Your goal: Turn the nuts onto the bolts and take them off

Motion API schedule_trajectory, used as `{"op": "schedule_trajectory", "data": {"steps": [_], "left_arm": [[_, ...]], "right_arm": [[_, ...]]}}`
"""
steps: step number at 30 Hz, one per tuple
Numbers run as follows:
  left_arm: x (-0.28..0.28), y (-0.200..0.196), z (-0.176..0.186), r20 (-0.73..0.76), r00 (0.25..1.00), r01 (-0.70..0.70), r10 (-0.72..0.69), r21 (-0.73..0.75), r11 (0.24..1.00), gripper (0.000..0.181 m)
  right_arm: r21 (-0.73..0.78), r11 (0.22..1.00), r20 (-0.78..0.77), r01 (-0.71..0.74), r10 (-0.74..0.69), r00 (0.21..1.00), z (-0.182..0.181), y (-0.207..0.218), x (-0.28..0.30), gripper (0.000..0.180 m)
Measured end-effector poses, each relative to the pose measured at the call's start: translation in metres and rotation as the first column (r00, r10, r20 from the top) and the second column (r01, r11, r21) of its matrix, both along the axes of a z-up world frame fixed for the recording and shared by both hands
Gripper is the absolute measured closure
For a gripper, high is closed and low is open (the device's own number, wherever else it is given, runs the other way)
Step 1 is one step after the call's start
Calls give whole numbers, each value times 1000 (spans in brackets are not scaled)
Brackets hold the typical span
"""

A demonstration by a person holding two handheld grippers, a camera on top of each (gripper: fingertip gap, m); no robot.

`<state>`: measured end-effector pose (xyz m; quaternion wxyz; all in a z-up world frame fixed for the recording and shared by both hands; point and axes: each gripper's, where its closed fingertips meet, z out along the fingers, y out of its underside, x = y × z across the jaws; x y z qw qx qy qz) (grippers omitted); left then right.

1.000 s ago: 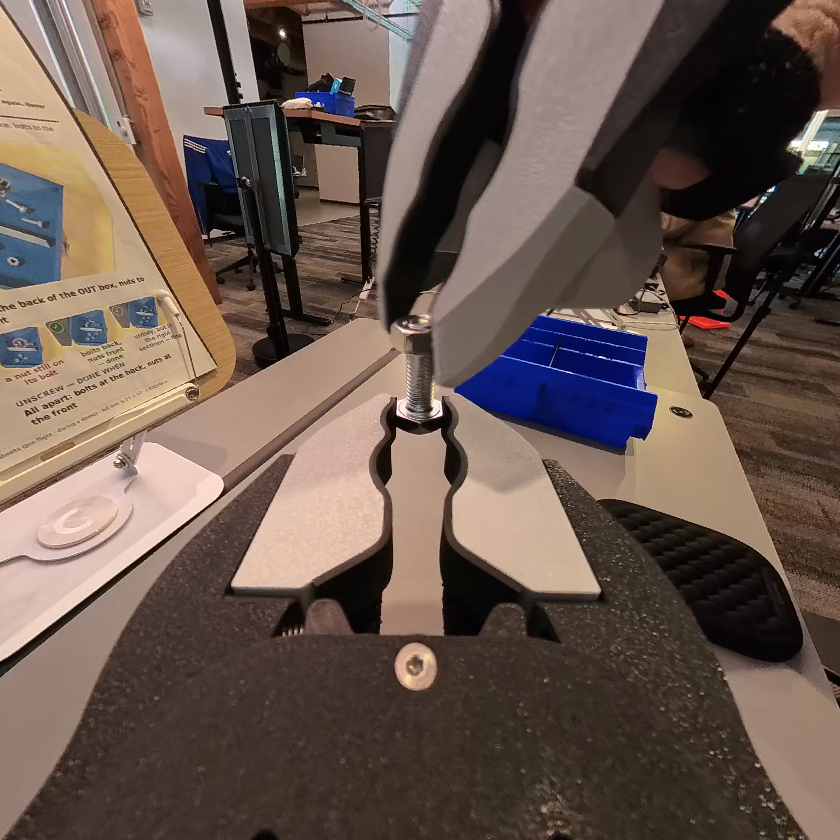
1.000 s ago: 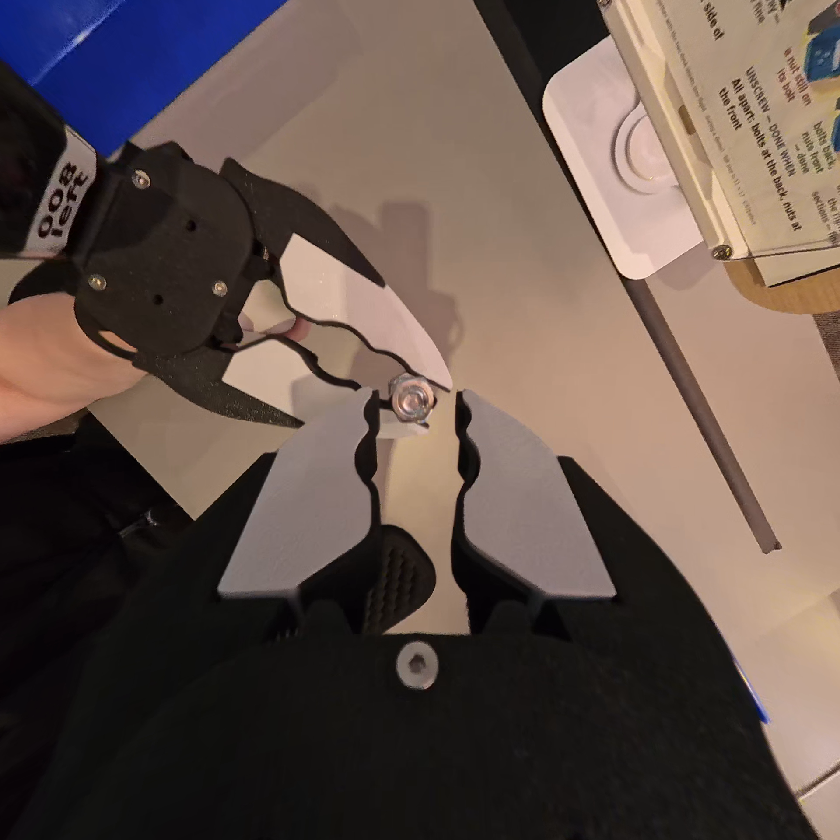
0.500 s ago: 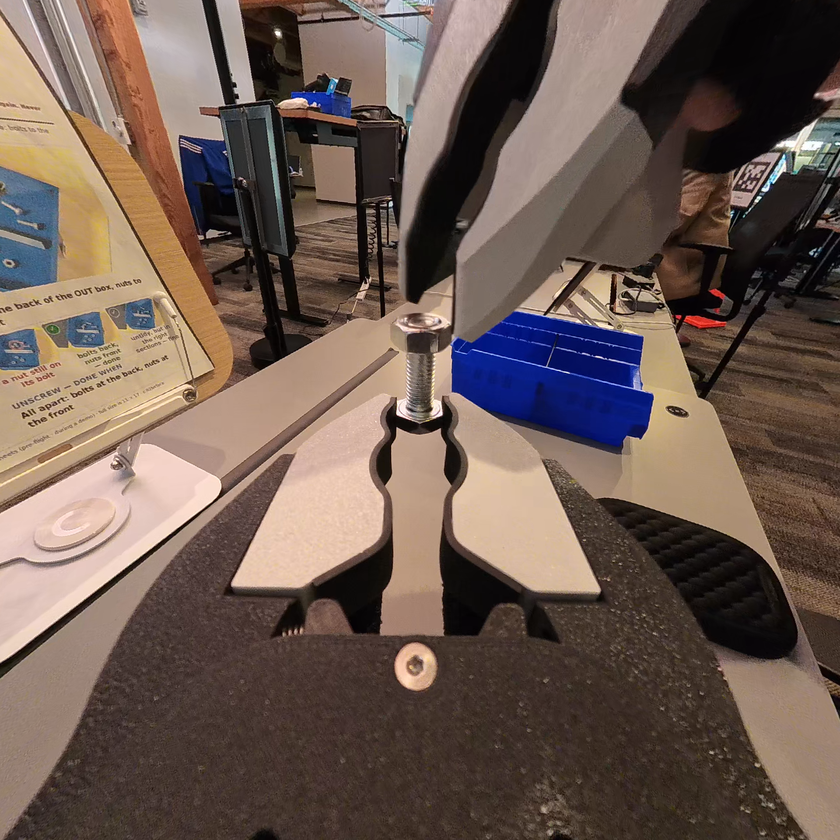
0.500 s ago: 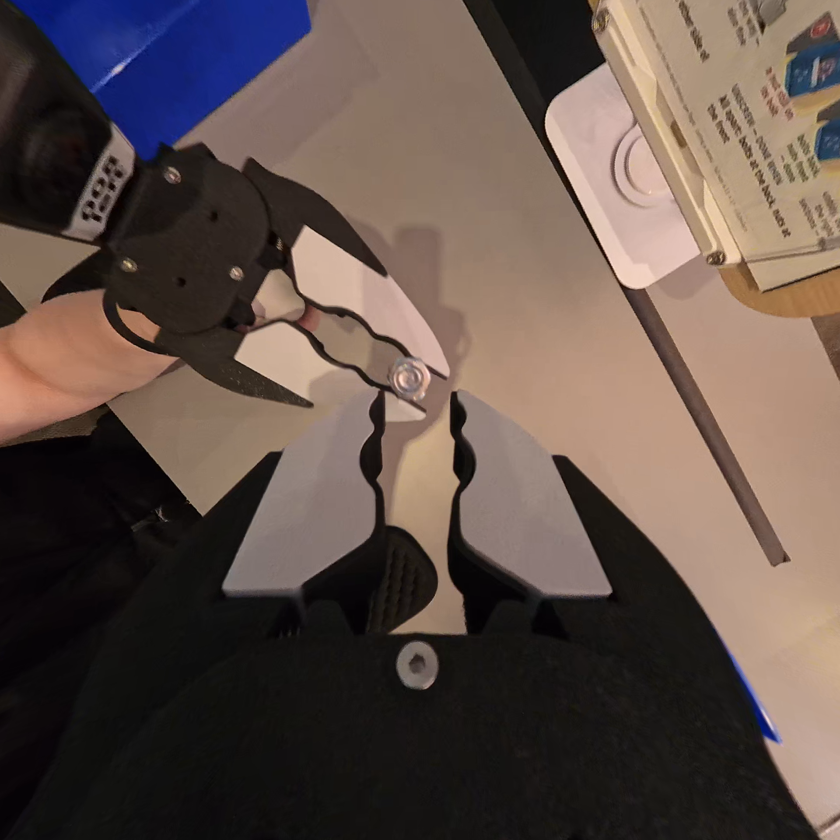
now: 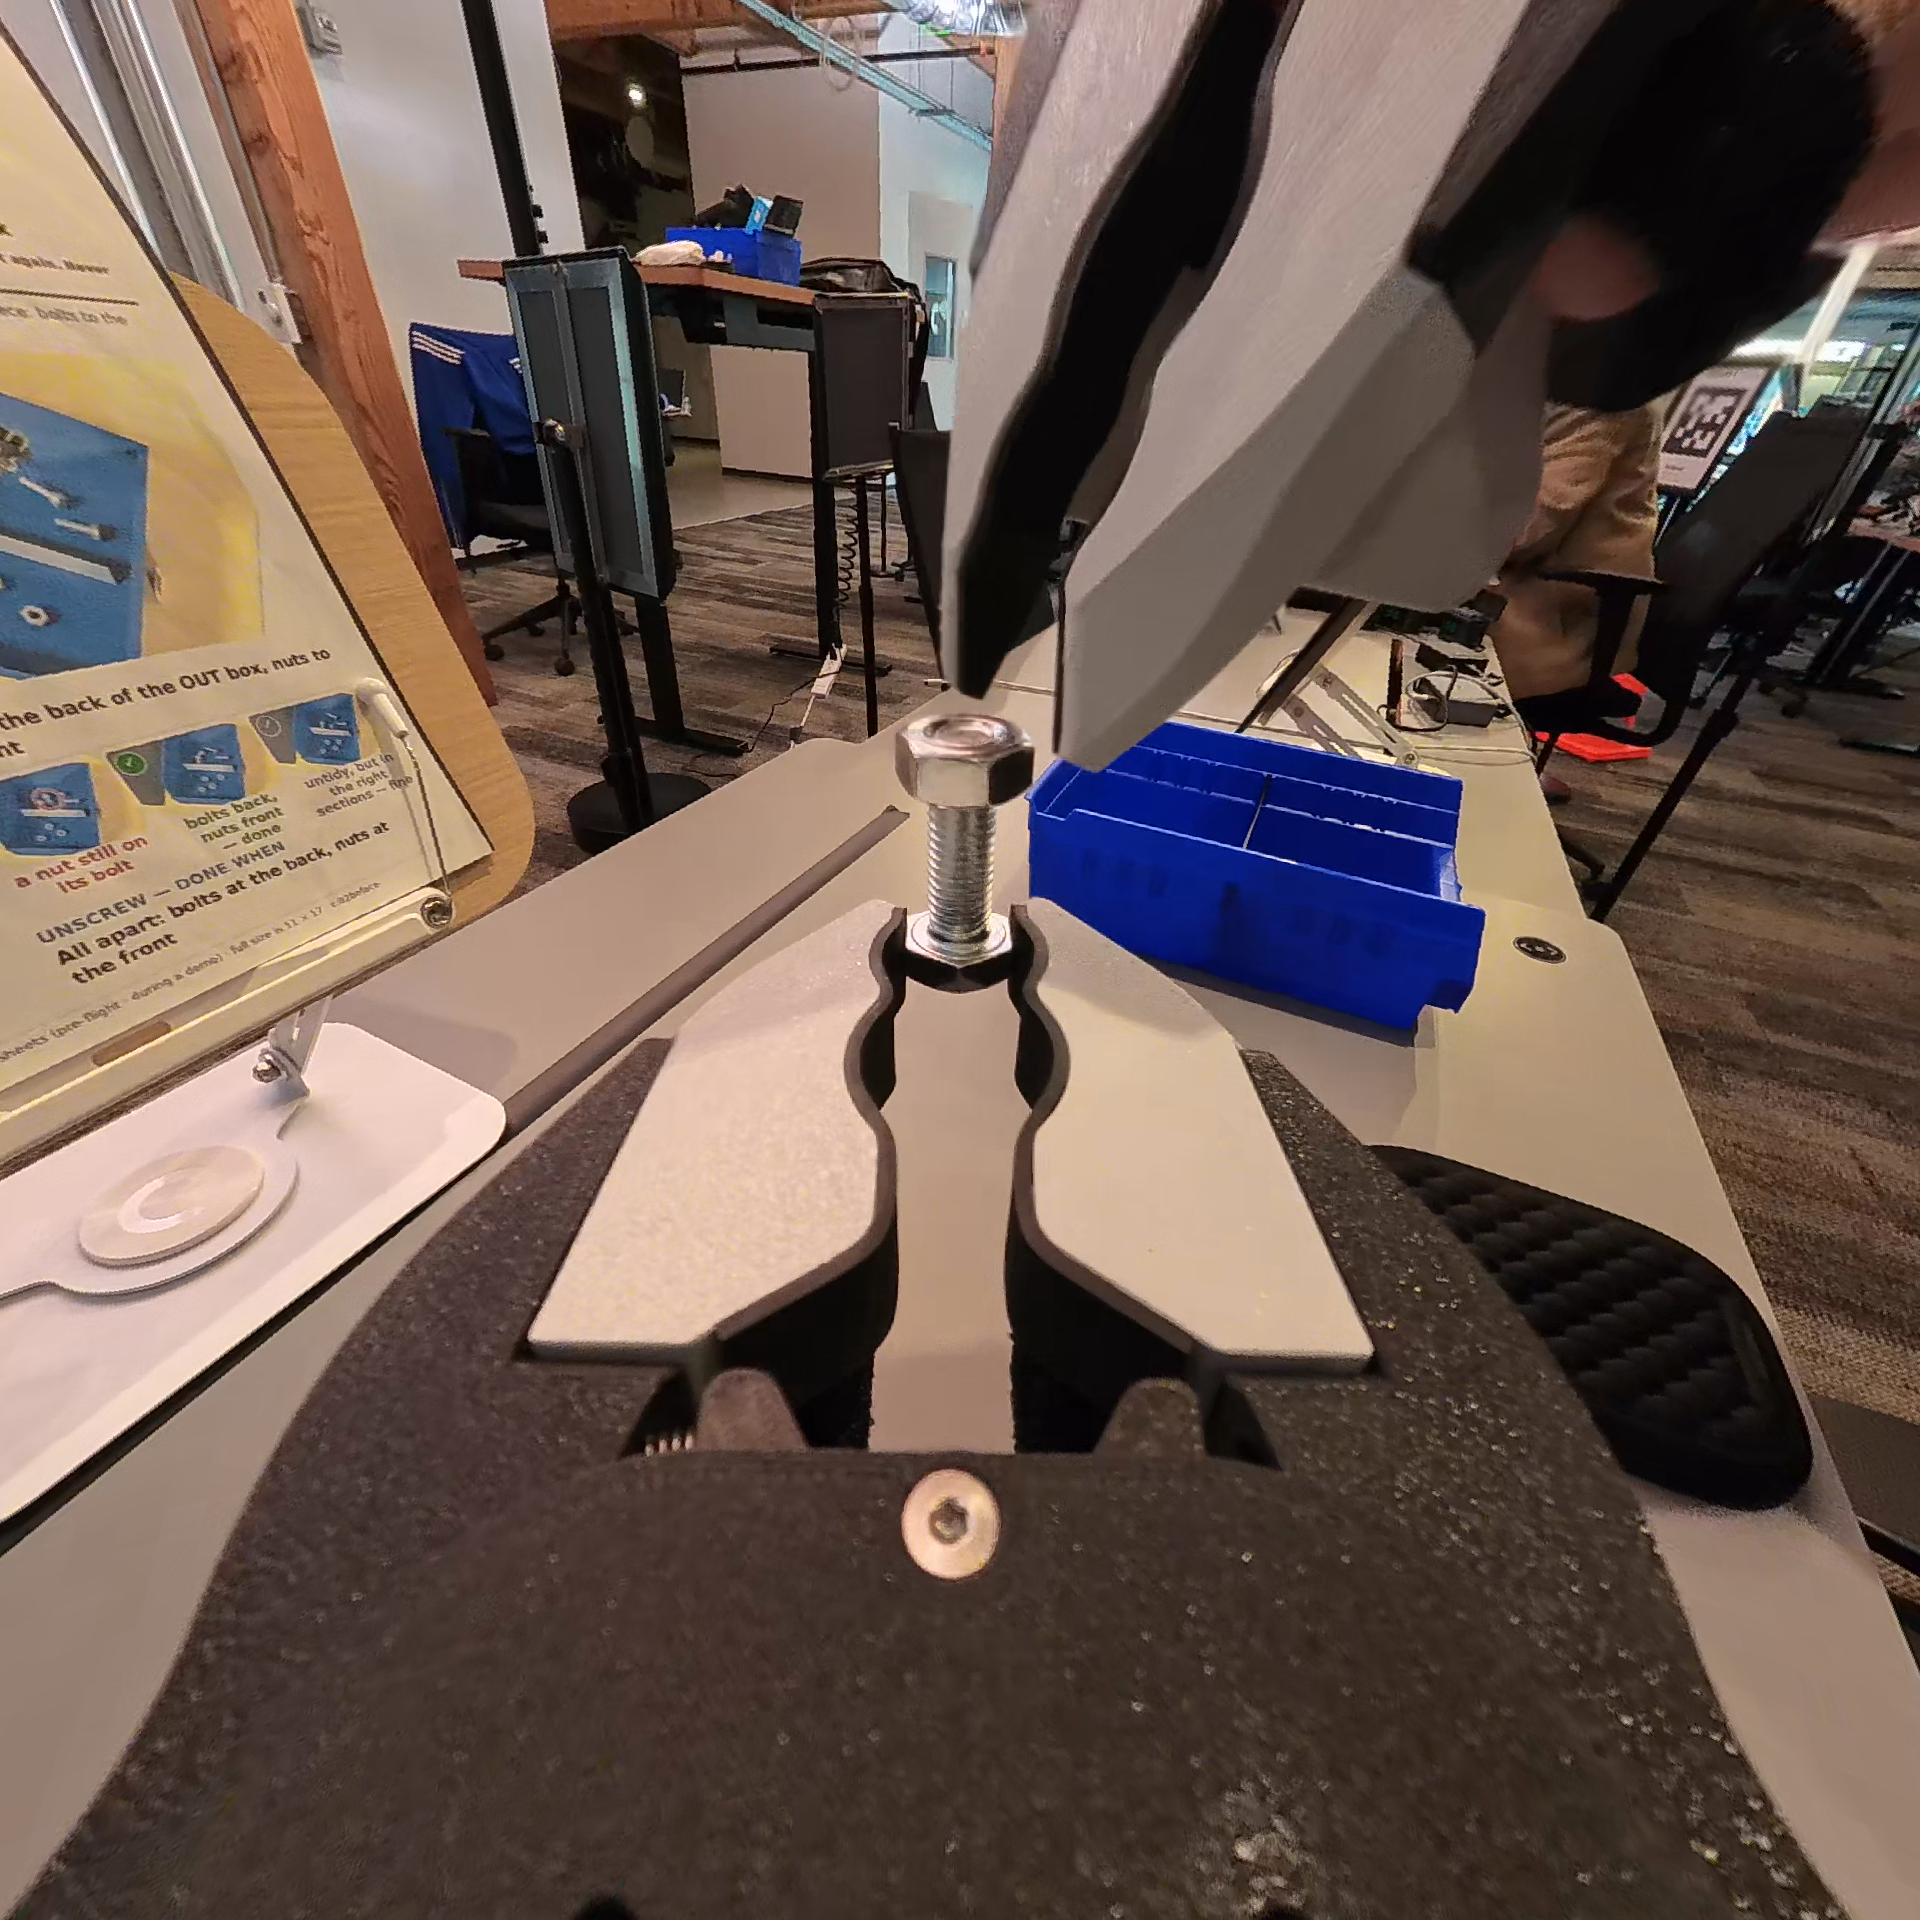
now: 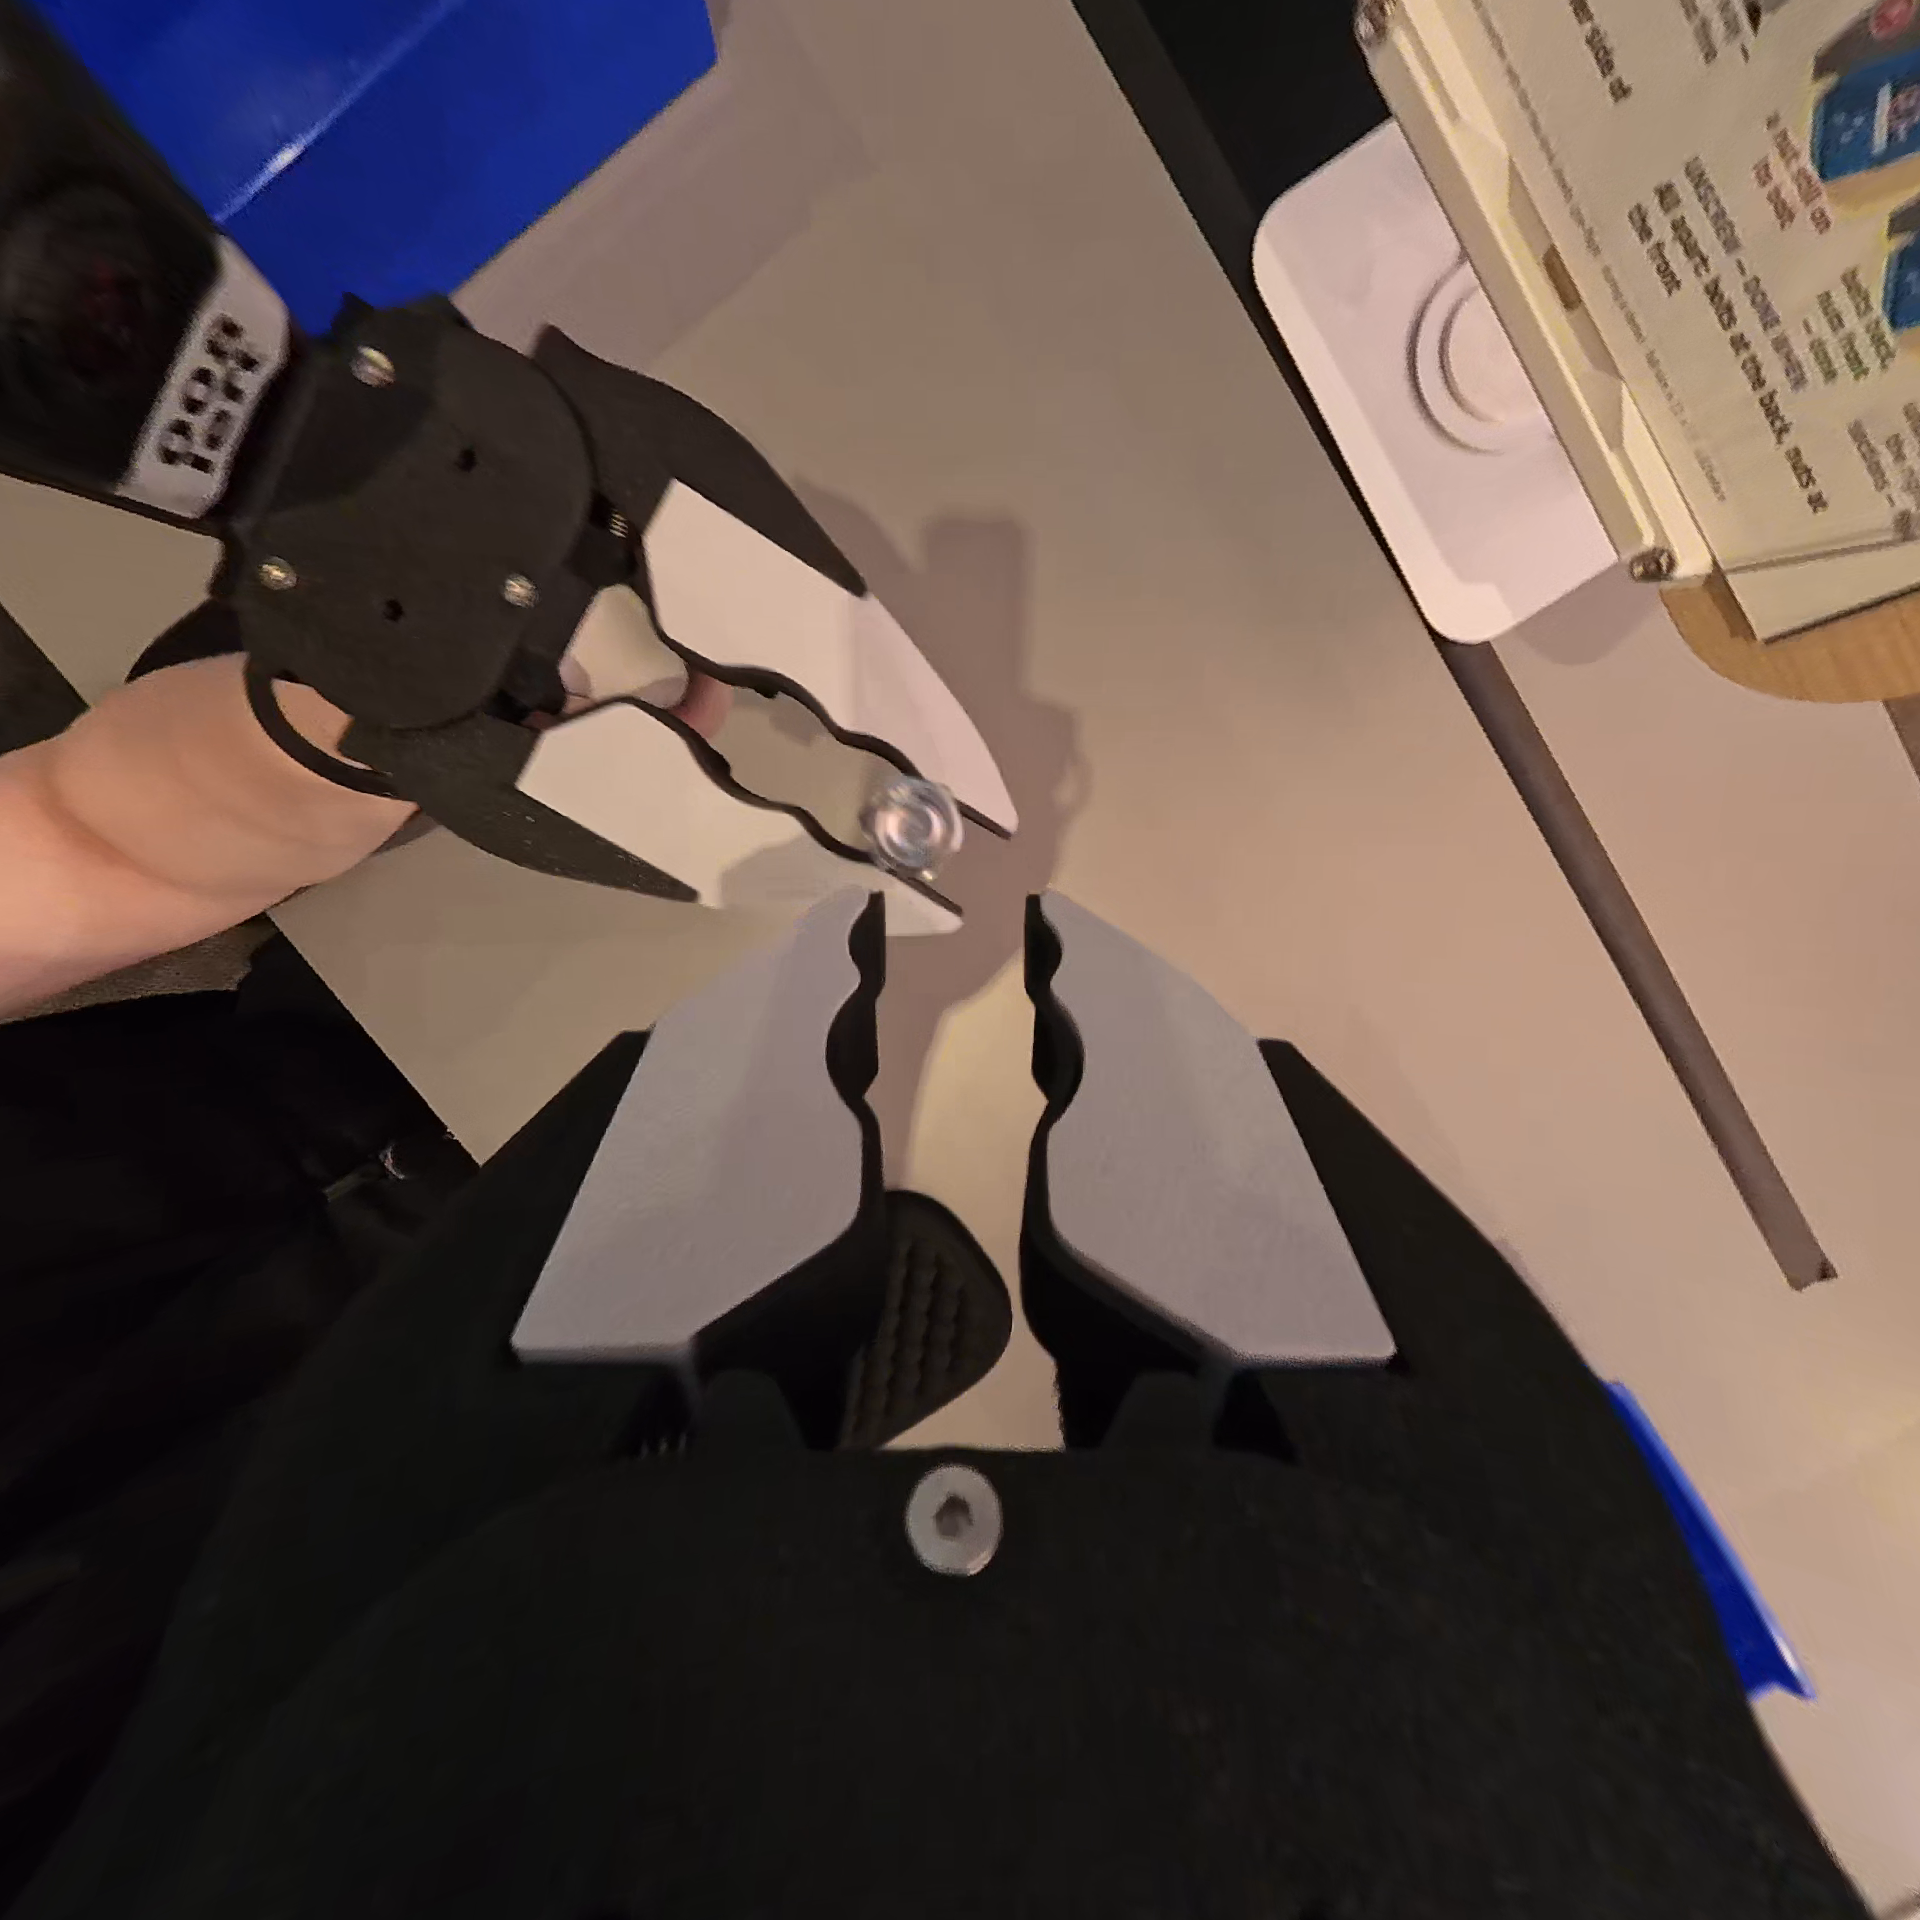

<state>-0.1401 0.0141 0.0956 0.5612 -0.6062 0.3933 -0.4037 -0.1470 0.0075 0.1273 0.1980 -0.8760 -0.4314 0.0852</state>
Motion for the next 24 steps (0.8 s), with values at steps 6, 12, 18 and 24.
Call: {"op": "schedule_trajectory", "data": {"steps": [6, 12, 18, 24], "left_arm": [[0, -1, 0, -1, 1000, 2, -2, 0, 1000, 162], [-3, 1, 2, 11, 1000, 0, 0, -5, 1000, 162], [0, 0, 0, 1, 1000, 3, -3, -3, 1000, 162], [0, -2, 1, 3, 1000, 6, -6, 2, 1000, 162]], "right_arm": [[11, 1000, 52, -19, 19, 998, -4, 3, -11, 154], [14, 1000, 55, 21, -21, 998, -2, 6, 9, 156], [22, 999, 20, -26, 26, 999, 1, 1, -6, 156], [33, 999, 52, -24, 22, 998, -1, 5, -15, 154]]}}
